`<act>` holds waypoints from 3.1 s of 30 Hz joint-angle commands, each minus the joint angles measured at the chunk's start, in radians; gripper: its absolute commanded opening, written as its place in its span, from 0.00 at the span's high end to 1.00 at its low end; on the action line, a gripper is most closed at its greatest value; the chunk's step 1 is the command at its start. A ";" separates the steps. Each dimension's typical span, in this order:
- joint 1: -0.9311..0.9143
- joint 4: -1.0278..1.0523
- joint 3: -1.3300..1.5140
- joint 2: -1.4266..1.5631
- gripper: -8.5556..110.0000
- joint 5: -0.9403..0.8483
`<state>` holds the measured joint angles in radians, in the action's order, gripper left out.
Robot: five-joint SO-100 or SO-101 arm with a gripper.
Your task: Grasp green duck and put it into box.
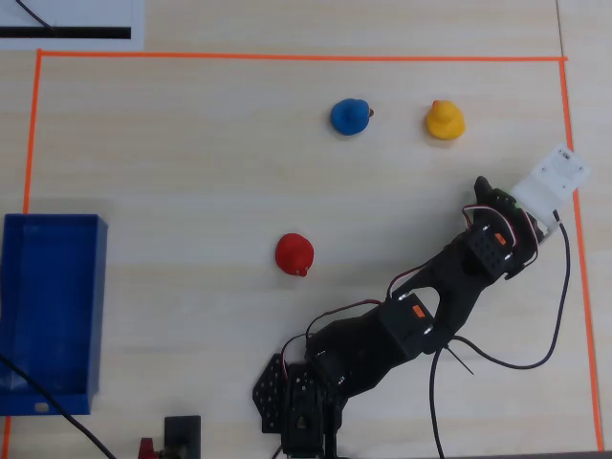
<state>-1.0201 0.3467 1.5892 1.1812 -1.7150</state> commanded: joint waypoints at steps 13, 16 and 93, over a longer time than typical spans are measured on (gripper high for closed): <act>0.008 -0.117 0.002 -0.044 0.93 0.086; 0.008 -0.120 0.003 -0.044 0.93 0.078; 2.329 0.640 0.071 0.371 0.89 1.316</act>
<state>1.2809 1.0124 1.6460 1.4864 -0.3835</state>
